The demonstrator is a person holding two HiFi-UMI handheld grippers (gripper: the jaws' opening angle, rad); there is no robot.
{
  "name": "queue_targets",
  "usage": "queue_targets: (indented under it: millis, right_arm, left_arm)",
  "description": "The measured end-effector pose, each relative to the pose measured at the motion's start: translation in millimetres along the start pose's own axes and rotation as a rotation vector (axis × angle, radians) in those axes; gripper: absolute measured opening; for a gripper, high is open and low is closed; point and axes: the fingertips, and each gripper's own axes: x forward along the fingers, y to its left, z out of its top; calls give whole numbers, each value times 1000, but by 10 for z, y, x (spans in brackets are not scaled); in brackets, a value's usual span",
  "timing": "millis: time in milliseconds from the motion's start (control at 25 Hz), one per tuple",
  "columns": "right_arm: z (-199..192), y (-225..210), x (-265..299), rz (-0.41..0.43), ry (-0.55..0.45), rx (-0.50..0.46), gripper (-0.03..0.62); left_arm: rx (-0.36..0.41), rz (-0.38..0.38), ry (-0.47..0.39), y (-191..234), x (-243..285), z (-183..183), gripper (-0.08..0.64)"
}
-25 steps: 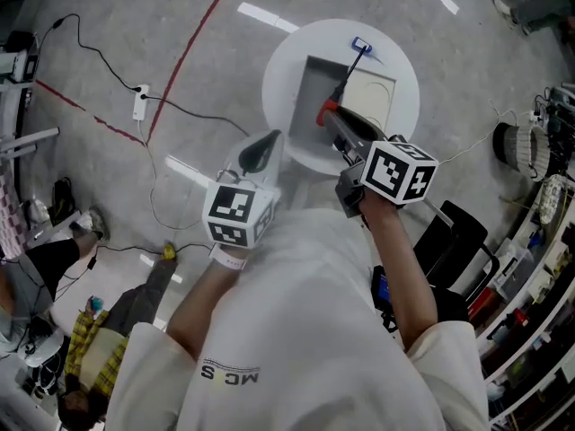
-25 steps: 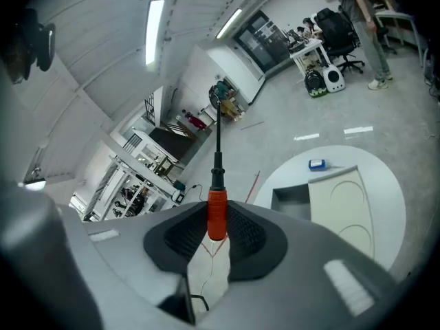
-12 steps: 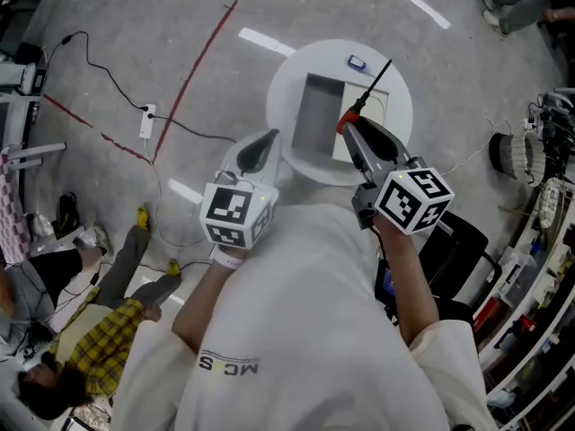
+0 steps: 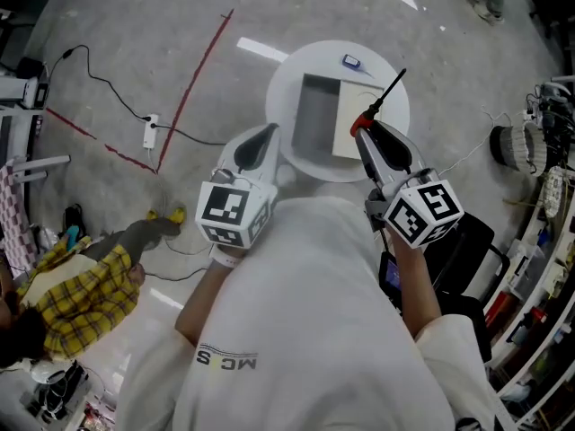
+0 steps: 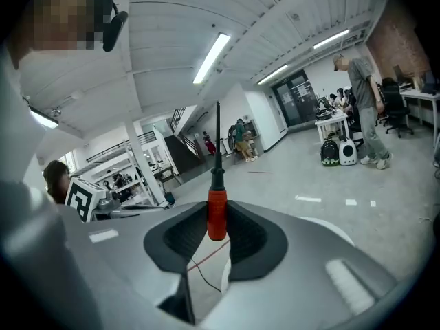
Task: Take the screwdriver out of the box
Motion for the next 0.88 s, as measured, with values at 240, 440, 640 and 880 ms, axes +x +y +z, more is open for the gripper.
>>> queue_targets:
  millis: [240,440,640,880]
  right_arm:
    - [38,-98,-217,-35,-33,-30,84]
    - [29,-70,-252,-30,-24,-65,84]
    - [32,-34,-243,-22,-30,-73,84]
    - [23,-13,-235,-22,-24,-85,84]
  left_arm:
    - [0,1,-14,-61,-18,9,0]
    - [2,-3,-17,-84,-24,2,0]
    - [1,-7,-21,-111,-9,26,0]
    - [0,-10,-21,-122,13,26,0]
